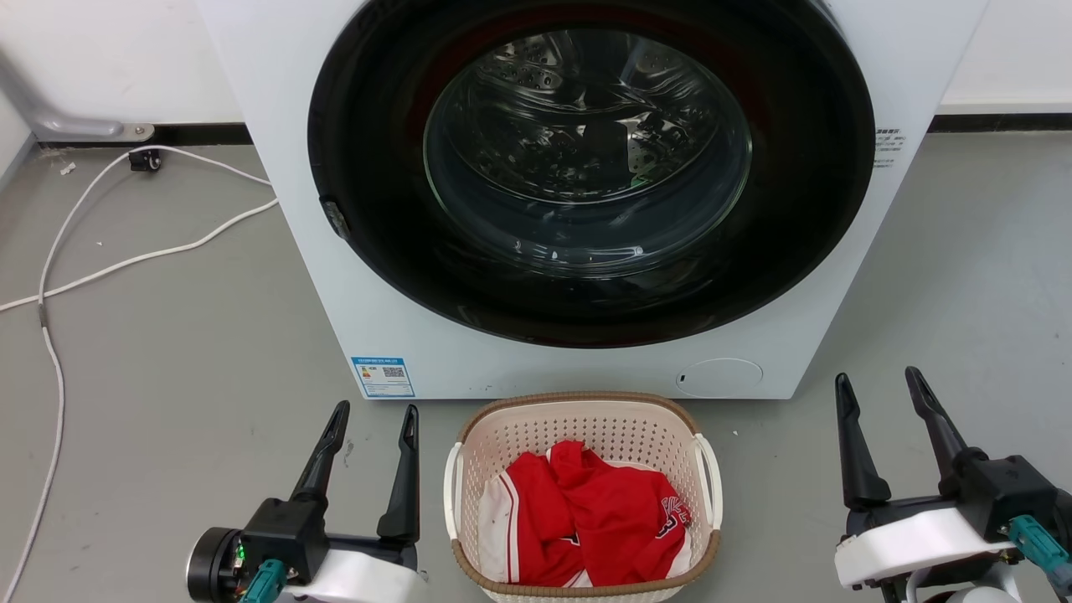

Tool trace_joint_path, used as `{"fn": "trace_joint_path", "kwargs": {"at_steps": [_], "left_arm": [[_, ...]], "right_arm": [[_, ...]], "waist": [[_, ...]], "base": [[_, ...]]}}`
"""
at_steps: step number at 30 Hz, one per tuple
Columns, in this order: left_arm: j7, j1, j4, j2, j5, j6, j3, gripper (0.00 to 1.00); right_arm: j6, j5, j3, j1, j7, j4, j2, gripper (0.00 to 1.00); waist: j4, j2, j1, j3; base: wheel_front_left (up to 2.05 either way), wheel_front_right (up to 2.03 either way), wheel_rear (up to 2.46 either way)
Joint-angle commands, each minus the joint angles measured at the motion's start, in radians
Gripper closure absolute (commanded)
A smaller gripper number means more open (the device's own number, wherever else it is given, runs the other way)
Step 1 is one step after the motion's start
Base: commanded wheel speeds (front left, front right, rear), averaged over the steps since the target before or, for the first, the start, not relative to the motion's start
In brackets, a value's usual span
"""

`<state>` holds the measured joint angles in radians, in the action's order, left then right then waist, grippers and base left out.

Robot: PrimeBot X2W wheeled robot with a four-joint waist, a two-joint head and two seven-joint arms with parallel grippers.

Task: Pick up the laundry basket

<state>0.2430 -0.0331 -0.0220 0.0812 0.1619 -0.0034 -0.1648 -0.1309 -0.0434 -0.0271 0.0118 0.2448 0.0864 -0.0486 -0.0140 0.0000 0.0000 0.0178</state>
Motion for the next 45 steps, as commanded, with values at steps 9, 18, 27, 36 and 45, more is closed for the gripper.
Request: {"fn": "trace_joint_path", "kwargs": {"at_steps": [9, 18, 27, 36, 45], "left_arm": [[0.022, -0.014, 0.000, -0.016, -0.142, 0.005, 0.009, 0.00], [0.024, -0.015, -0.009, -0.021, -0.137, 0.006, 0.015, 0.00], [0.024, -0.019, -0.003, -0.026, -0.127, -0.023, 0.026, 0.00], [0.023, -0.007, -0.036, -0.029, -0.121, -0.036, 0.032, 0.00], [0.023, 0.059, -0.142, -0.031, -0.108, -0.049, 0.034, 0.00]], "right_arm": [[0.000, 0.042, -0.001, -0.003, 0.020, 0.002, -0.003, 0.00], [0.000, 0.025, 0.001, -0.002, 0.021, 0.017, -0.003, 0.00], [0.000, -0.004, -0.005, 0.003, 0.021, 0.035, -0.003, 0.00], [0.000, -0.008, -0.014, 0.020, 0.021, 0.062, -0.003, 0.00], [0.000, 0.025, -0.002, 0.112, 0.013, 0.241, -0.002, 0.00]], "waist": [[-0.003, 0.0000, 0.0000, 0.001], [-0.005, 0.0000, 0.0000, 0.002], [-0.002, 0.0000, 0.0000, 0.000], [-0.006, 0.0000, 0.0000, 0.039], [-0.023, 0.0000, 0.0000, 0.154]], "base": [[0.00, 0.00, 0.00], [0.00, 0.00, 0.00], [0.00, 0.00, 0.00], [0.00, 0.00, 0.00], [0.00, 0.00, 0.00]]}}
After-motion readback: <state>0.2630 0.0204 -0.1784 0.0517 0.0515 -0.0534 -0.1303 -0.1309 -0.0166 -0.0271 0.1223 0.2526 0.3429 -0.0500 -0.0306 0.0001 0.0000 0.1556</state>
